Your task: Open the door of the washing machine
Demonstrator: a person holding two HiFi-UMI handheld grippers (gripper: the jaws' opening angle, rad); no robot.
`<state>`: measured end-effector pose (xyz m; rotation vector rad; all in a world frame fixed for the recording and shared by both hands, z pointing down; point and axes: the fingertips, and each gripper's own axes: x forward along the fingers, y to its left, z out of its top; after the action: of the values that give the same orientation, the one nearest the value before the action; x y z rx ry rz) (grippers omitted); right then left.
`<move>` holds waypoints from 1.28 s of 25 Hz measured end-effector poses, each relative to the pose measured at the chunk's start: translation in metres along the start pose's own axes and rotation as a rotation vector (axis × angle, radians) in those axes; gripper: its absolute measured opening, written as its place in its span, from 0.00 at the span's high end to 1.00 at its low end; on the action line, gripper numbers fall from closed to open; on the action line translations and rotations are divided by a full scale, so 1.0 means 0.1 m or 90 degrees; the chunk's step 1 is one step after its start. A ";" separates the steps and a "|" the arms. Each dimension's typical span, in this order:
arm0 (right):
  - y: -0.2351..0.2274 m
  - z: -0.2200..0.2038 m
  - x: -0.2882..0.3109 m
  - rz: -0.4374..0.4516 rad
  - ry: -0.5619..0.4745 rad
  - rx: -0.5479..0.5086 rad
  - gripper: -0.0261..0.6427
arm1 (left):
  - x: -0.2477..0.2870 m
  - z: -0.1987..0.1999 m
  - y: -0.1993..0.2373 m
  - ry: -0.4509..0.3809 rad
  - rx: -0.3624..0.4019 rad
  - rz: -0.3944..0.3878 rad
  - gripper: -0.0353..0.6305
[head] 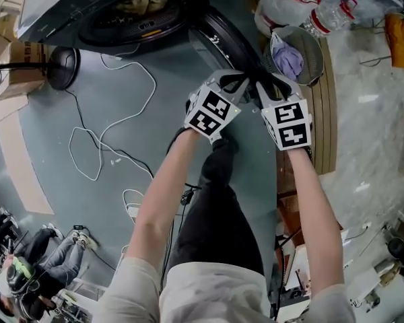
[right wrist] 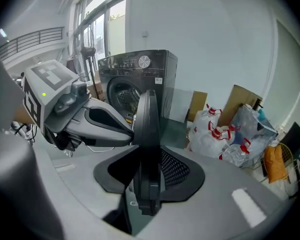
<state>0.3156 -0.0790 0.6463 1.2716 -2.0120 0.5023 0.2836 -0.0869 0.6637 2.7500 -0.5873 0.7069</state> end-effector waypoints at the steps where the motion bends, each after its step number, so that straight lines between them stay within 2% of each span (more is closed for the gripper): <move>1: -0.06 -0.01 0.01 0.006 0.005 -0.011 0.79 | 0.05 0.02 -0.01 0.001 -0.004 0.000 0.86; 4: -0.23 0.01 0.01 0.022 0.016 -0.033 0.79 | 0.13 0.14 0.06 0.000 -0.013 0.002 0.86; 11: -0.56 0.04 0.05 0.037 0.053 -0.062 0.79 | 0.13 0.48 0.71 -0.017 -0.053 0.063 0.86; 21: -1.12 0.17 0.15 -0.012 0.082 -0.096 0.79 | 0.43 0.70 0.94 -0.016 -0.068 0.077 0.86; 32: -1.71 0.38 0.32 -0.082 0.079 -0.066 0.79 | 0.76 0.93 1.09 -0.021 -0.073 0.057 0.86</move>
<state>0.4466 -0.1994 0.6373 1.2655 -1.8167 0.4003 0.3344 -0.2388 0.6364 2.6485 -0.7386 0.6268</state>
